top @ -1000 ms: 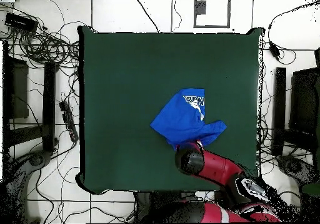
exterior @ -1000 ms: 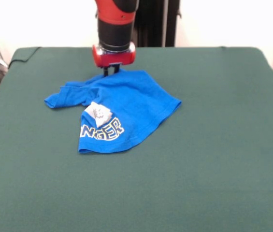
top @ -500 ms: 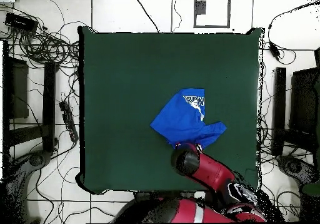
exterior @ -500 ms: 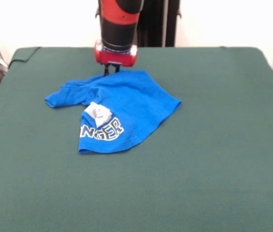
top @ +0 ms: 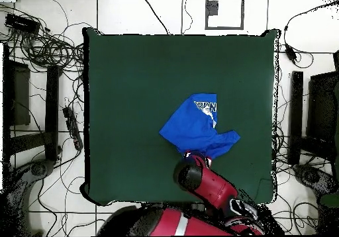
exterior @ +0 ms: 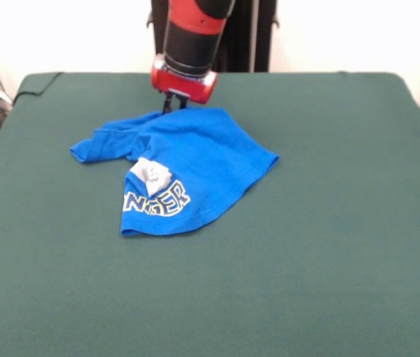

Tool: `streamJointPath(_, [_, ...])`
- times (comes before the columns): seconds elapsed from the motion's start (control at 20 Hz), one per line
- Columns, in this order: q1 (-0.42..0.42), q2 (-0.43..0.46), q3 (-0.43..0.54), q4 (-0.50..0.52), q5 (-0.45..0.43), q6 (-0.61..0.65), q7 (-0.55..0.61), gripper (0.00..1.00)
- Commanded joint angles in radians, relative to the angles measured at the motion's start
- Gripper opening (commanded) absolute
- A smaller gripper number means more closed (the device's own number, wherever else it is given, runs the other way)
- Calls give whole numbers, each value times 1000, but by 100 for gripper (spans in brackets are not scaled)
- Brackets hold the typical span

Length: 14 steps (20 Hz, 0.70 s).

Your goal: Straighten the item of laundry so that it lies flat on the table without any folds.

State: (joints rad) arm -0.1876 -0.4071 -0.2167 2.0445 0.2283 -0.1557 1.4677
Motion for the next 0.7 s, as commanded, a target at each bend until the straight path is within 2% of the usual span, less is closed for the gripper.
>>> streamJointPath(0.05, [72,119,55,175,92,114,326,0])
streamJointPath(0.35, [106,73,83,236,145,137,378,0])
streamJointPath(0.7, [202,-2,74,285,237,192,408,0])
